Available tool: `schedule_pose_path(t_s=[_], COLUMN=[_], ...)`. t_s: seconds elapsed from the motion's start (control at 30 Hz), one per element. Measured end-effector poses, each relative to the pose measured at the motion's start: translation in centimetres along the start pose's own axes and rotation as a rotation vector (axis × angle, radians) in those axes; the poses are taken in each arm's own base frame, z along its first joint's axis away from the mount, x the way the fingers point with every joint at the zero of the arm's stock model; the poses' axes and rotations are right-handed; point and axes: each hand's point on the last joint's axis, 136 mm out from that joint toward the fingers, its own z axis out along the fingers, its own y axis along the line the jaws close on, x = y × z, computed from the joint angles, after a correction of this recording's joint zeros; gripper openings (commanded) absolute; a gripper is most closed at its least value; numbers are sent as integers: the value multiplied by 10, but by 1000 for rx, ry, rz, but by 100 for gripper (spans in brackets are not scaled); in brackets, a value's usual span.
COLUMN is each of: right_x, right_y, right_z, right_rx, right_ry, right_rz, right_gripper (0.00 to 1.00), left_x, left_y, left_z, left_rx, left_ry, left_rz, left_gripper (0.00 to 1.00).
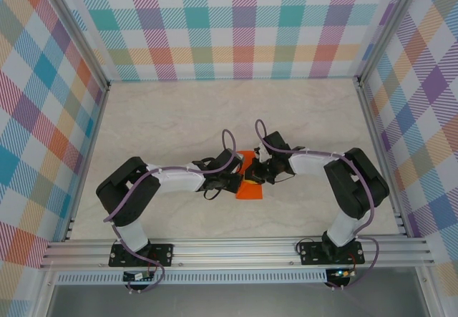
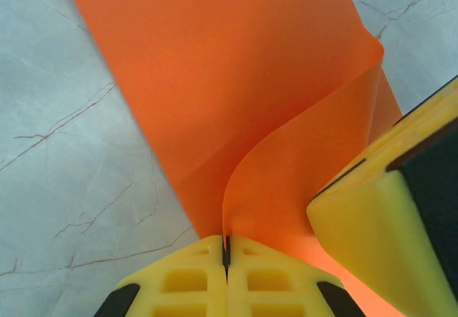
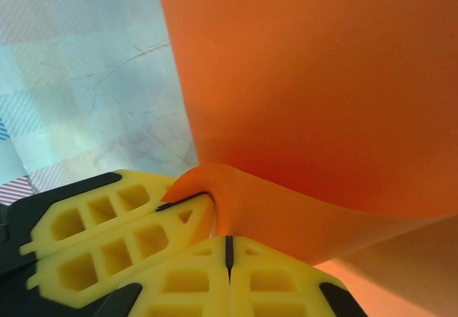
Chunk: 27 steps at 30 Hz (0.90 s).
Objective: Fold a paper plane with a square sheet of paper (fold left side to right side)
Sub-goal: Fold the triangle a second time at the center of the table.
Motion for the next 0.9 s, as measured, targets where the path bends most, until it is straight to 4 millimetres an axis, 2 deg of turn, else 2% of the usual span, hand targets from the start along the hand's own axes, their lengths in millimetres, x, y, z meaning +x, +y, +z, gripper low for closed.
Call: schedule_pose_path(t_s=[0.6, 0.9], right_x=[5, 5], right_y=[-21, -21], right_z=[3, 4], right_rx=[89, 104], right_ry=[14, 31], right_rz=[-4, -11], right_gripper=[0, 0], left_x=[0, 0], left_y=[0, 0], left_z=[0, -1], left_rx=[2, 2], left_ry=[1, 1], left_rz=[0, 0], left_gripper=[0, 0])
